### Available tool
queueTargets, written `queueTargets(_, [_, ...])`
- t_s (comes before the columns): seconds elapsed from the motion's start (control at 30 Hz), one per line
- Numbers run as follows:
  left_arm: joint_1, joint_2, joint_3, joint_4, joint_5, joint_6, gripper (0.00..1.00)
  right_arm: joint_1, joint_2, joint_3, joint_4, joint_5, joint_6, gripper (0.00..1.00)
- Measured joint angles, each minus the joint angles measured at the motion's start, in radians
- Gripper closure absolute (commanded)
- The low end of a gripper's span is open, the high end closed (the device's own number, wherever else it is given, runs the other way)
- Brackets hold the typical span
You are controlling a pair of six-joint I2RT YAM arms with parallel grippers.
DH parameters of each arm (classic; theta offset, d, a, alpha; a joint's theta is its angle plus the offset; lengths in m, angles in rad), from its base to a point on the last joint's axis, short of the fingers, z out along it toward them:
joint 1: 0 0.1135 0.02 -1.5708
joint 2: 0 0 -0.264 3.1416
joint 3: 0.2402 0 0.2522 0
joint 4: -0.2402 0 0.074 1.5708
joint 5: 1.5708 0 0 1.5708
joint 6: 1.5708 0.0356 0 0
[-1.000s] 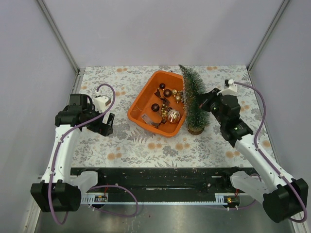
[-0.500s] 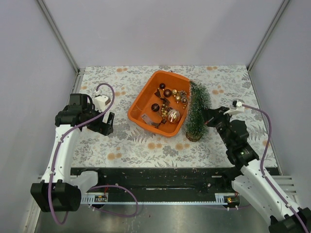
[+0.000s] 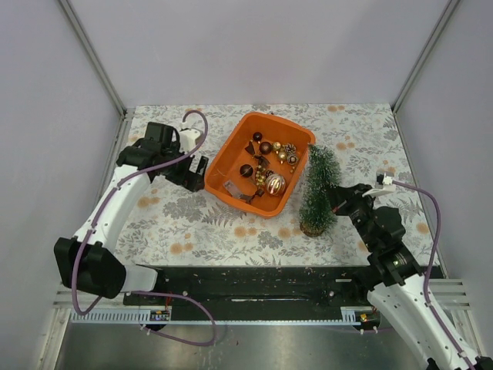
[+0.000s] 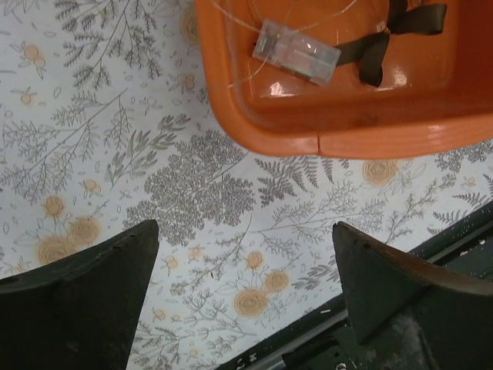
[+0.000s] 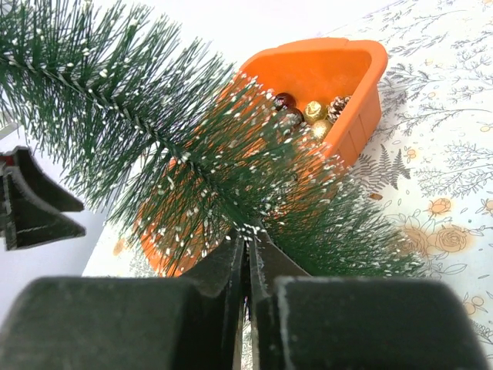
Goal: Decorate the small christmas tree
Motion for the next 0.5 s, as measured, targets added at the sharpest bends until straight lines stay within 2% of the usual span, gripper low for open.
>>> queueTargets(0.1, [-0.040, 0.057, 0.029, 0.041, -0.035, -0.035, 0.01, 0.000, -0.047, -0.003, -0.042, -0.014, 0.001, 0.74])
queueTargets(0.3, [-0.077, 0.180, 0.055, 0.107, -0.090, -0.078, 0.15, 0.000, -0.108, -0.004, -0.153, -0.044, -0.002, 0.61])
queueTargets(0.37, [-0.082, 0.214, 0.057, 0.121, -0.104, -0.085, 0.16, 0.001, -0.116, -0.004, -0.184, -0.048, -0.002, 0.55])
queueTargets(0.5, [-0.089, 0.266, 0.068, 0.137, -0.114, -0.097, 0.19, 0.001, -0.149, -0.003, -0.245, -0.061, -0.008, 0.50])
